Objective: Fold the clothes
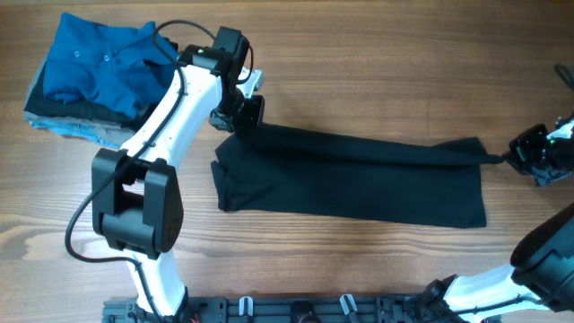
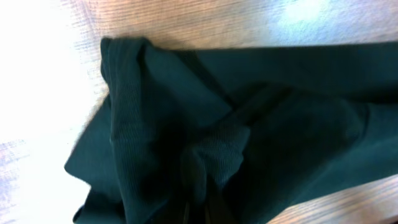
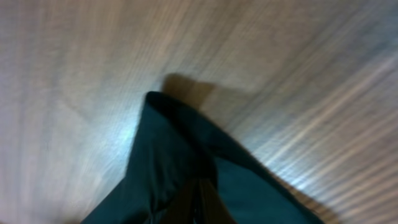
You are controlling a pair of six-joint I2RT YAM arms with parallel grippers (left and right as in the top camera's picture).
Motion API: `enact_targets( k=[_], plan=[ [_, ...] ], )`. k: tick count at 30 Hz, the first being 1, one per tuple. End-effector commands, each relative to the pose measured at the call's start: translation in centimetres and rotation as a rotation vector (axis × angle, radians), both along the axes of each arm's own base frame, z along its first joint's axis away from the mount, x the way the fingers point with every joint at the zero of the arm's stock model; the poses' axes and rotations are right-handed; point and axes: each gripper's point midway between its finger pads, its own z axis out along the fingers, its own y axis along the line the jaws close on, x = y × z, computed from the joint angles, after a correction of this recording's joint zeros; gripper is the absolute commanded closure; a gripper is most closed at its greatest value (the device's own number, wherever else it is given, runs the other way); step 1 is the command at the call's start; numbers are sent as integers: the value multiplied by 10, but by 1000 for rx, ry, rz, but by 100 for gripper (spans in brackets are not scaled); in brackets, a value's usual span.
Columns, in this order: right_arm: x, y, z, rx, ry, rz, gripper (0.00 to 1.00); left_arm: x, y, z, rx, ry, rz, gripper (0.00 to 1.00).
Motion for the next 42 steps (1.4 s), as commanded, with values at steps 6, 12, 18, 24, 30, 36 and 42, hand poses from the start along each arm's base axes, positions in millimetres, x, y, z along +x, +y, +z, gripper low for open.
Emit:
enact_targets(
  k=[6, 12, 18, 24, 30, 36, 42],
  plan=[
    [-9, -19, 1, -100, 61, -53, 96, -38, -6, -8, 28, 91, -59, 96],
    [-14, -15, 0, -84, 80, -52, 96, -55, -6, -8, 56, 150, -79, 95],
    [-14, -16, 0, -81, 76, -54, 57, -64, 1, -7, 85, 189, -74, 36],
    [0, -12, 9, -37, -15, -16, 39, -73, 5, -5, 97, 228, -74, 22],
    [11, -1, 15, 12, -91, 40, 37, -55, -3, -8, 70, 148, -75, 30],
    [18, 16, 18, 48, -124, 111, 62, -48, -14, -34, 68, 79, -105, 96],
    [20, 17, 18, 44, -120, 111, 63, -84, 6, -72, 130, 175, -105, 96]
  ],
)
